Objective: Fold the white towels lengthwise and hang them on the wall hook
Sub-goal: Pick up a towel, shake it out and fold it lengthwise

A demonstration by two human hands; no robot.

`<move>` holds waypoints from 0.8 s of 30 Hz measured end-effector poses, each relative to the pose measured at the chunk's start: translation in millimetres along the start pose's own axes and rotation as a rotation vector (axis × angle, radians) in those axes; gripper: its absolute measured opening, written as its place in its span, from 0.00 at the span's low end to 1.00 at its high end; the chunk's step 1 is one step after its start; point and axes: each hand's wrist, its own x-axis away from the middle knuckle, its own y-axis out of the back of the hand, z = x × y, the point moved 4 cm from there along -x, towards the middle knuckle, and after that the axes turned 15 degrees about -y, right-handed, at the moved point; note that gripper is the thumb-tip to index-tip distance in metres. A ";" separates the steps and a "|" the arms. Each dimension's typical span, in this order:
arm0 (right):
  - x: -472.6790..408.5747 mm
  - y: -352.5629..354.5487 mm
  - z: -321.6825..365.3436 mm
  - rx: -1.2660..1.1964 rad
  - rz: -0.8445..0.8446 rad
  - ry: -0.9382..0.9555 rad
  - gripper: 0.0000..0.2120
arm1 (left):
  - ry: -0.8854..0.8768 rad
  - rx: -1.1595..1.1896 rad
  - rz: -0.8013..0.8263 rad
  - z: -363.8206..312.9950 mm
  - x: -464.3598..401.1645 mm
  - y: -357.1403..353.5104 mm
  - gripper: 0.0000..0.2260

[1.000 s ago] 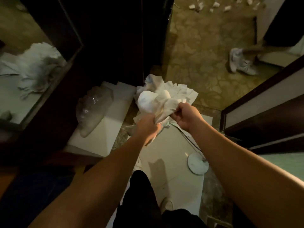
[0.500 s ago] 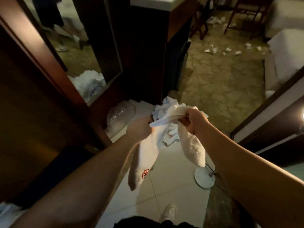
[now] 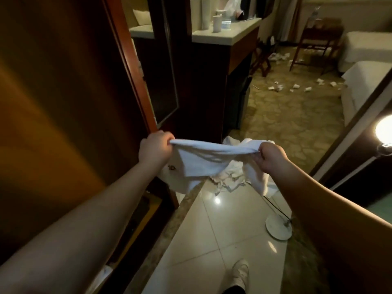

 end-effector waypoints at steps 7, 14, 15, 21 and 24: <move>78.4 -3.8 -19.9 -0.237 0.086 -0.059 0.10 | -0.058 0.240 -0.255 -25.2 35.5 99.3 0.07; 114.8 -6.9 -19.5 0.262 0.085 0.113 0.06 | 0.013 0.539 -0.262 -63.7 52.6 157.0 0.06; 122.9 -2.5 -12.9 0.382 0.005 0.206 0.05 | -0.005 0.546 -0.240 -71.0 52.6 163.8 0.06; 200.6 -4.7 43.4 0.039 0.371 0.587 0.38 | -0.205 0.444 -0.064 -119.0 54.8 183.5 0.06; 231.9 -9.0 62.9 0.128 0.555 0.618 0.39 | -0.225 0.511 0.015 -133.0 58.6 180.9 0.03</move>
